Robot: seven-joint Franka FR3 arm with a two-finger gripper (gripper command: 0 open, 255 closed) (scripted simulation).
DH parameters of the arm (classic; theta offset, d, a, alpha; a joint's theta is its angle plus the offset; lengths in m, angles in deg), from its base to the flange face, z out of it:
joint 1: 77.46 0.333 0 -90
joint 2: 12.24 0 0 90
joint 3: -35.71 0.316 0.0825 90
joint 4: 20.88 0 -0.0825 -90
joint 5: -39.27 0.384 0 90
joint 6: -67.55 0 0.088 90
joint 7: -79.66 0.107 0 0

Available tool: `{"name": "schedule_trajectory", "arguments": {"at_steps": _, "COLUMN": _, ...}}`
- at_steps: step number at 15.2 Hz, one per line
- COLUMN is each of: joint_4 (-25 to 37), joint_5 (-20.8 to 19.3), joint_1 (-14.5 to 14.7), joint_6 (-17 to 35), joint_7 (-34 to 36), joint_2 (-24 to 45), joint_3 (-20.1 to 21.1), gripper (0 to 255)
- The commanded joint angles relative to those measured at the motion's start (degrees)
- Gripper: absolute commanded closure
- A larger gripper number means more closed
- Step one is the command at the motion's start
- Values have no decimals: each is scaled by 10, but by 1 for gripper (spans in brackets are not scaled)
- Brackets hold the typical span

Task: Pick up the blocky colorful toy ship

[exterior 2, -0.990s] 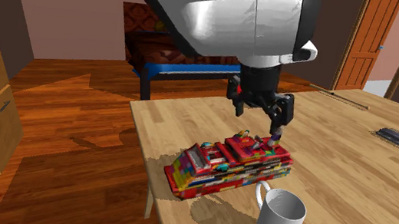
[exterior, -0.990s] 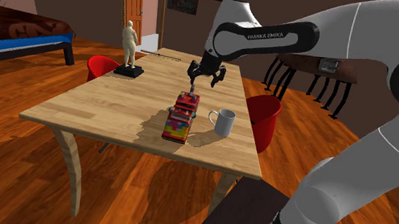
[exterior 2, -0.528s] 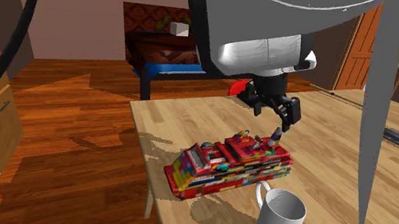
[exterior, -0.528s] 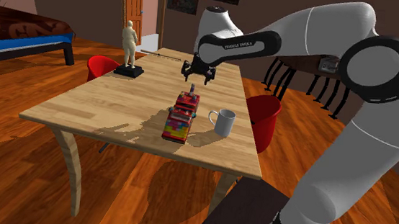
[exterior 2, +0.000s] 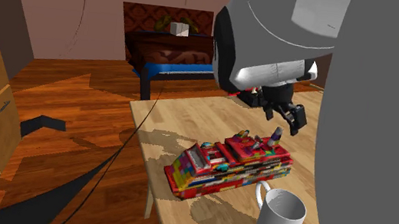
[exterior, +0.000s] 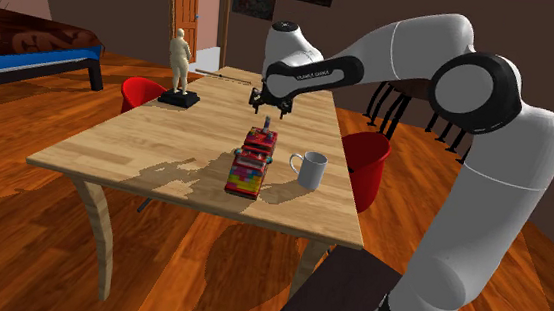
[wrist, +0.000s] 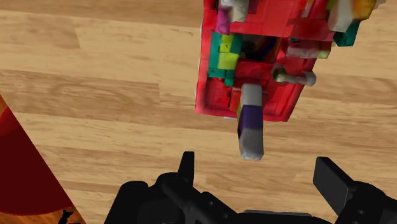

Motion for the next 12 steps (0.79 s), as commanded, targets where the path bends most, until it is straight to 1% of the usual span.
{"name": "schedule_trajectory", "arguments": {"at_steps": 1, "joint_4": -10, "joint_5": -5, "joint_1": 0, "joint_6": 13, "joint_7": 7, "joint_2": 4, "joint_3": -1, "gripper": 0}}
{"name": "schedule_trajectory", "arguments": {"at_steps": 5, "joint_4": -22, "joint_5": -12, "joint_1": 0, "joint_6": 29, "joint_7": 16, "joint_2": 9, "joint_3": -3, "gripper": 0}}
{"name": "schedule_trajectory", "arguments": {"at_steps": 6, "joint_4": -20, "joint_5": -12, "joint_1": 0, "joint_6": 28, "joint_7": 15, "joint_2": 9, "joint_3": -2, "gripper": 255}}
{"name": "schedule_trajectory", "arguments": {"at_steps": 12, "joint_4": -21, "joint_5": -11, "joint_1": 0, "joint_6": 28, "joint_7": 15, "joint_2": 9, "joint_3": -2, "gripper": 255}}
